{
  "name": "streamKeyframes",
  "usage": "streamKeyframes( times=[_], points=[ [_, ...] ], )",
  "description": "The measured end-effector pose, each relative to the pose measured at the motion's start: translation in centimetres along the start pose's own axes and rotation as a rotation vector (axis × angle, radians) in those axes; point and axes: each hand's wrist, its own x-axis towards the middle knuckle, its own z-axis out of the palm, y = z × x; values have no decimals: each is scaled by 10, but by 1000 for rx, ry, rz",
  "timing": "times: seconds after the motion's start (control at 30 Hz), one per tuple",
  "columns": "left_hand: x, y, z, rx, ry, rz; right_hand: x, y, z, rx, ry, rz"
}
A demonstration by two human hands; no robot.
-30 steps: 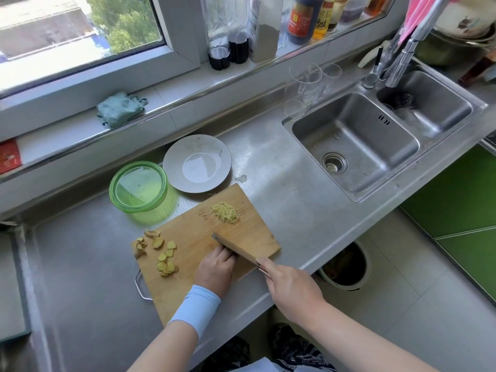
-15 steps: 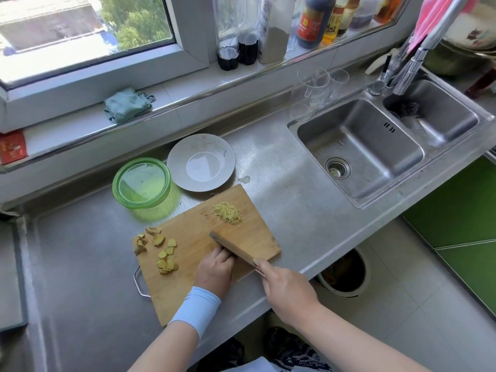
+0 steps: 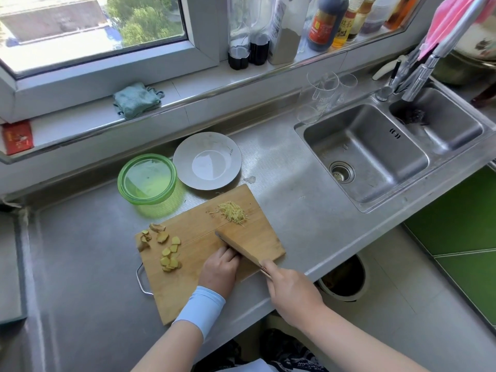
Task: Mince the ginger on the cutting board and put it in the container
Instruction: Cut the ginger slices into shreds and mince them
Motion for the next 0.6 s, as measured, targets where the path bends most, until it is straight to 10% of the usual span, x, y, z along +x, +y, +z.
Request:
streamKeyframes(
  times=[0.6],
  points=[
    [-1,-5,2,-36,46,33,6,-20,7,2,51,50]
  ],
)
